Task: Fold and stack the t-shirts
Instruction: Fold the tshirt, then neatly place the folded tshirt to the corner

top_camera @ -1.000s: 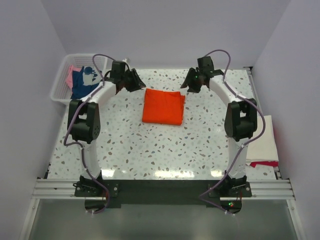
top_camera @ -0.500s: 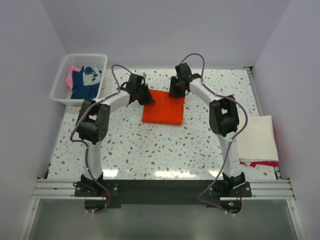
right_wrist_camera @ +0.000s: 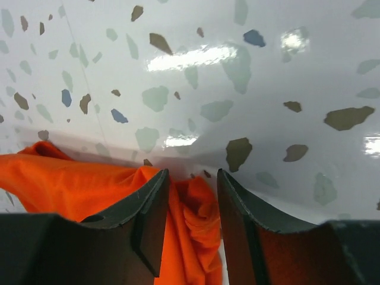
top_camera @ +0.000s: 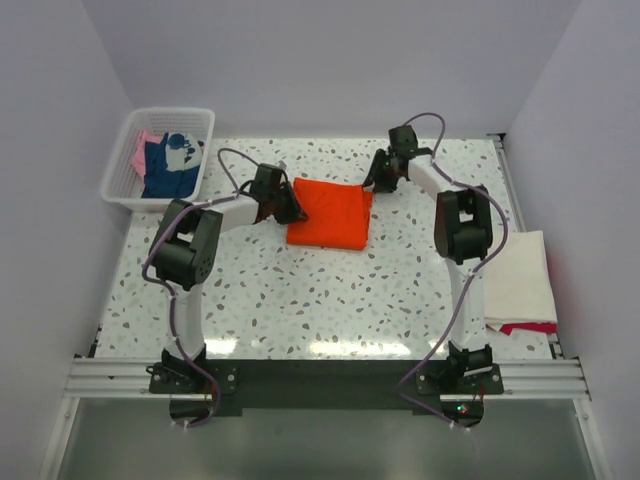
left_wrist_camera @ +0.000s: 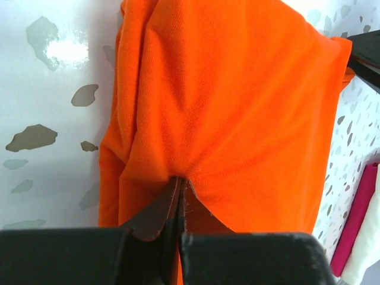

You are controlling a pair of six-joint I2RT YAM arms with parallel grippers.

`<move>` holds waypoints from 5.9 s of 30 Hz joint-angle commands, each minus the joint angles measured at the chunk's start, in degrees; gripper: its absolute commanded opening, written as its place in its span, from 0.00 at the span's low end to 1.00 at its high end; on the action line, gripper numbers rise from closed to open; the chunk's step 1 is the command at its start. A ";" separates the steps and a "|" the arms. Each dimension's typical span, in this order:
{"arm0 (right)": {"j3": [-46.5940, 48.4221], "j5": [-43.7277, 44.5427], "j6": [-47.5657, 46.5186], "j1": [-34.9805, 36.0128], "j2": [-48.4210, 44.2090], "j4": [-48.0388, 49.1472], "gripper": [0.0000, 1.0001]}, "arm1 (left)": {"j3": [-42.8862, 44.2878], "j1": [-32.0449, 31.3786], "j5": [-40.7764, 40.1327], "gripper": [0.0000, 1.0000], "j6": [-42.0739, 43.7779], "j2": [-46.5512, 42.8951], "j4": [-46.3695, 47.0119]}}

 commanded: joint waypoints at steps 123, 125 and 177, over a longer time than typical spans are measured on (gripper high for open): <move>-43.26 18.55 -0.77 6.06 -40.05 3.04 0.92 | 0.08 -0.67 -9.53 0.62 12.06 -13.86 -10.65; -46.25 16.10 1.07 4.65 -41.64 4.53 0.99 | -0.10 -0.49 -10.58 0.62 12.67 -16.31 -11.71; -64.20 15.09 5.13 15.63 -41.29 14.04 0.00 | -13.11 -17.81 -3.12 0.55 7.93 -20.28 -4.68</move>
